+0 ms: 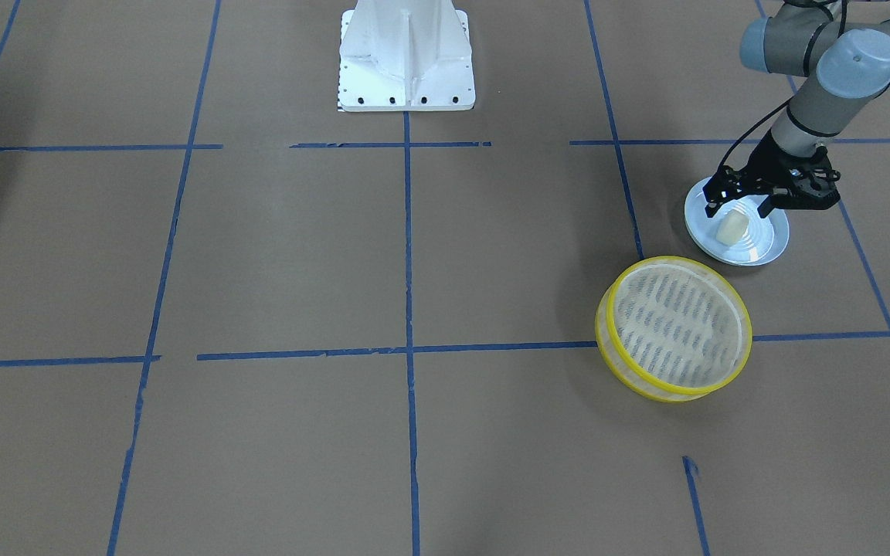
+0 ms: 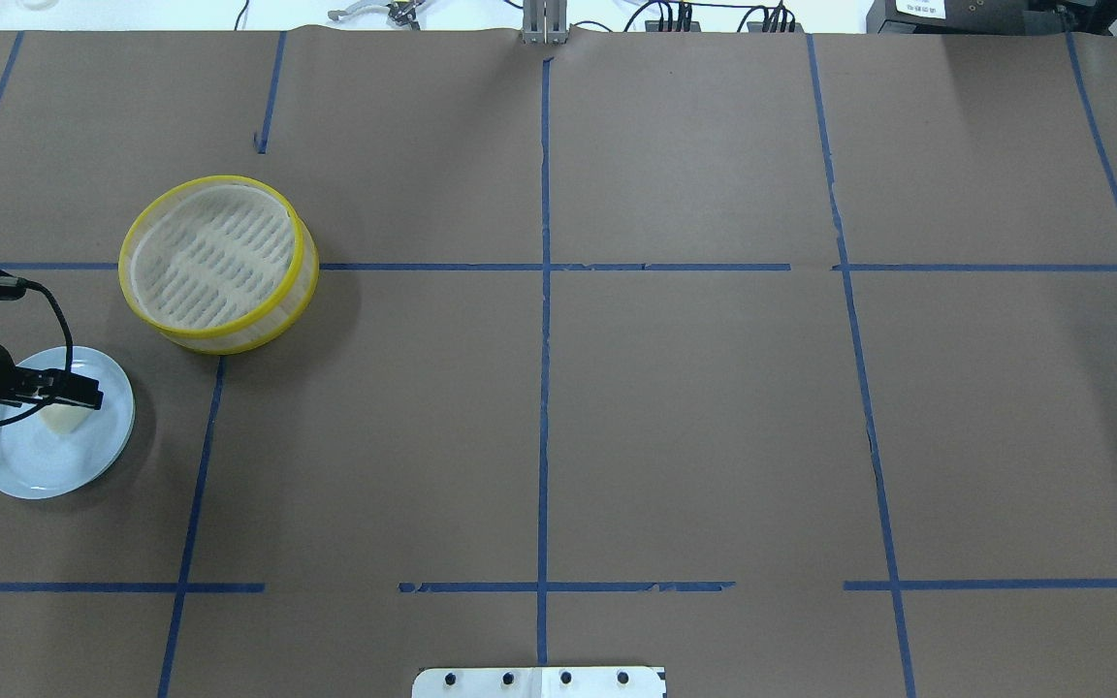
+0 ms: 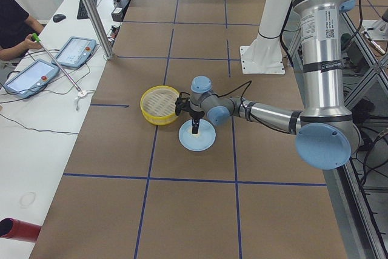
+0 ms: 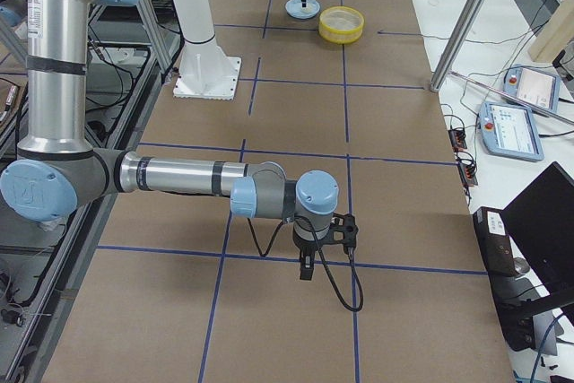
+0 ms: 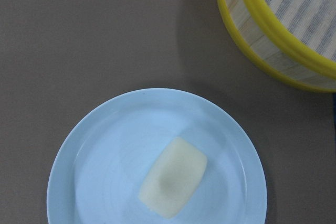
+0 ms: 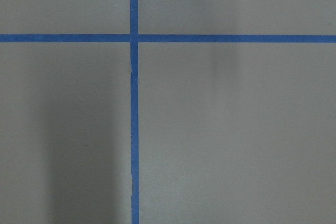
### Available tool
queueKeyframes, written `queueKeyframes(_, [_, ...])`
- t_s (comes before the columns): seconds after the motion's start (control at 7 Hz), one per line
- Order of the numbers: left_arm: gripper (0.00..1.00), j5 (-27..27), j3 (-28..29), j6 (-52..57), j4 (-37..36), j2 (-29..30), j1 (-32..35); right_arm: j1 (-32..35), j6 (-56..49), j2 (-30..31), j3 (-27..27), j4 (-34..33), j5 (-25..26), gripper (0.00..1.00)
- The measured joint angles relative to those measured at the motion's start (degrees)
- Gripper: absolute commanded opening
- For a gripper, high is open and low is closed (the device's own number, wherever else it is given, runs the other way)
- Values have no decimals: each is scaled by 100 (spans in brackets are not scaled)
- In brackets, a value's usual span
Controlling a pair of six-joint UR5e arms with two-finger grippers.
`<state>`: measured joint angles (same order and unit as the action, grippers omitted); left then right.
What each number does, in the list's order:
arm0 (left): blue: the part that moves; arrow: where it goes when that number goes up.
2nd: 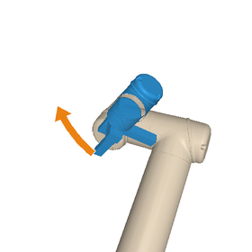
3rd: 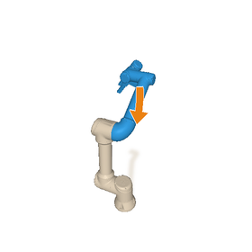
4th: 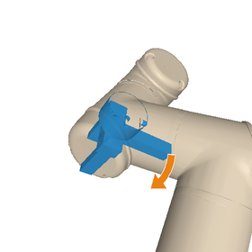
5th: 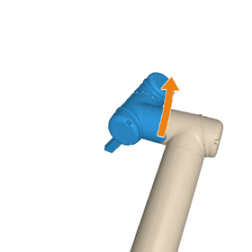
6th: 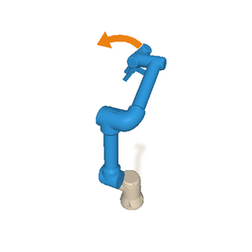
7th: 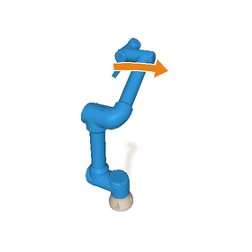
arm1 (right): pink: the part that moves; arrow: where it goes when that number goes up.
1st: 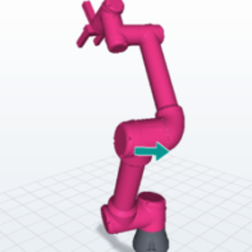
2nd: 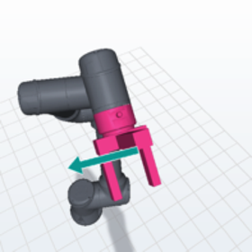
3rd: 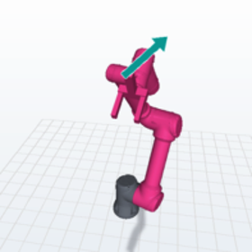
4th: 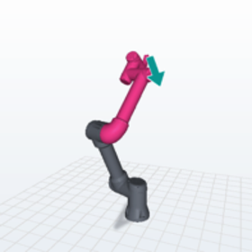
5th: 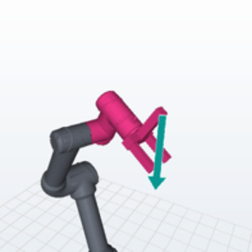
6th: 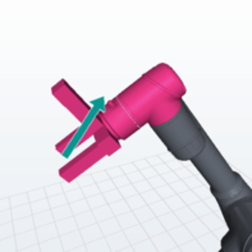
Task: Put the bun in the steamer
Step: 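Move the left gripper down over the pale bun on the blue plate, then lower the left gripper around the bun and close its fingers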
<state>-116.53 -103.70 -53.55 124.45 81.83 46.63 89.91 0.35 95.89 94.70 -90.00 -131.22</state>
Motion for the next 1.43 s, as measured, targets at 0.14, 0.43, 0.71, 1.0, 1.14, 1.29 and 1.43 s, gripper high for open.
queueKeyframes(0.14, [100,2,152,19,159,26,-3,0,0,0,1,0,0,100])
queueKeyframes(0.43, [100,0,448,28,524,36,-4,0,0,0,0,0,0,100])
queueKeyframes(0.71, [100,-5,530,29,615,39,-14,0,0,0,1,0,0,100])
queueKeyframes(1.0, [80,-3,541,25,617,37,-39,0,0,0,4,0,0,100])
queueKeyframes(1.14, [60,-2,543,27,616,36,-44,0,0,0,3,0,0,100])
queueKeyframes(1.29, [44,-2,543,28,616,36,-47,0,0,0,0,0,0,100])
queueKeyframes(1.43, [34,-2,547,29,616,40,-51,0,0,0,-4,0,0,100])
